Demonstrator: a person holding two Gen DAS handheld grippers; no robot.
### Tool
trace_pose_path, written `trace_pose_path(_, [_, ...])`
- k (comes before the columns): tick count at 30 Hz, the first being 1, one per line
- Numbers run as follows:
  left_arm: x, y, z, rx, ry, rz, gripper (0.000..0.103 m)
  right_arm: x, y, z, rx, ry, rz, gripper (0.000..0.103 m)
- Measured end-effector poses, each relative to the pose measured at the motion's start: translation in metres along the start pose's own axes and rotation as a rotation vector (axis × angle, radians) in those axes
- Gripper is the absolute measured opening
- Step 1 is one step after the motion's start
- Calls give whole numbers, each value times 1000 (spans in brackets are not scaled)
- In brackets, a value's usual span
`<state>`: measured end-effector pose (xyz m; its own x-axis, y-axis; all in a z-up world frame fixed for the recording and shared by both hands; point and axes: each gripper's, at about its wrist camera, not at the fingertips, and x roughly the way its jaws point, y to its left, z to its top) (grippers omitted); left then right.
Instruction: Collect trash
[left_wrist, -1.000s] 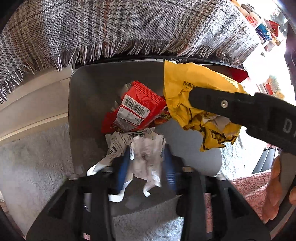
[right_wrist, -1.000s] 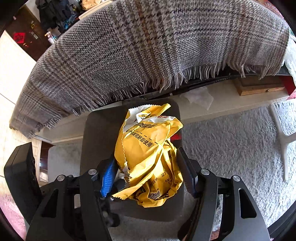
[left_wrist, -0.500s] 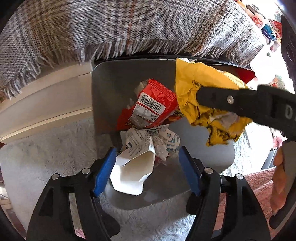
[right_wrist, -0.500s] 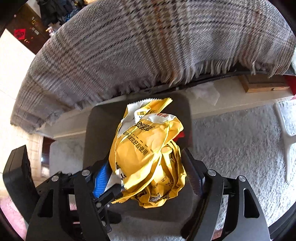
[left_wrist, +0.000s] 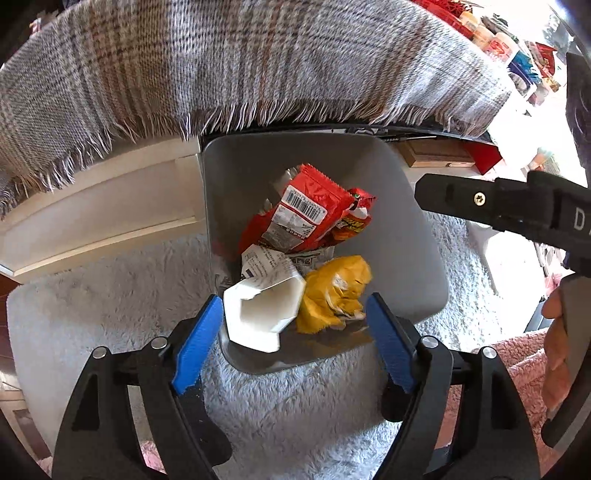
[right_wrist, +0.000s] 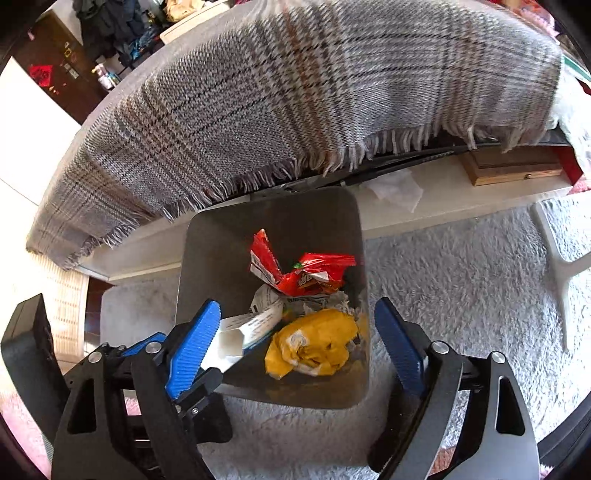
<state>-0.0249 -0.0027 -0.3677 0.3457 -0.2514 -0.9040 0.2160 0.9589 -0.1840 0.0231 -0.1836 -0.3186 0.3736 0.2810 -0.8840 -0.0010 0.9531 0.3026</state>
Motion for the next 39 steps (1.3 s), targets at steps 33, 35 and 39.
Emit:
trace_pose_path(33, [-304,-49,183,49,-663,187,95,-303,46,125,-71,-710,-282,100])
trace_pose_path(35, [-312,-49,185,45,-682,192,95,-313,52,127,-66,-731,-311,100])
trace_pose_path(39, [-327,-52,189,21,-706,244,95,-325,65,125,-77,-760,-328,100])
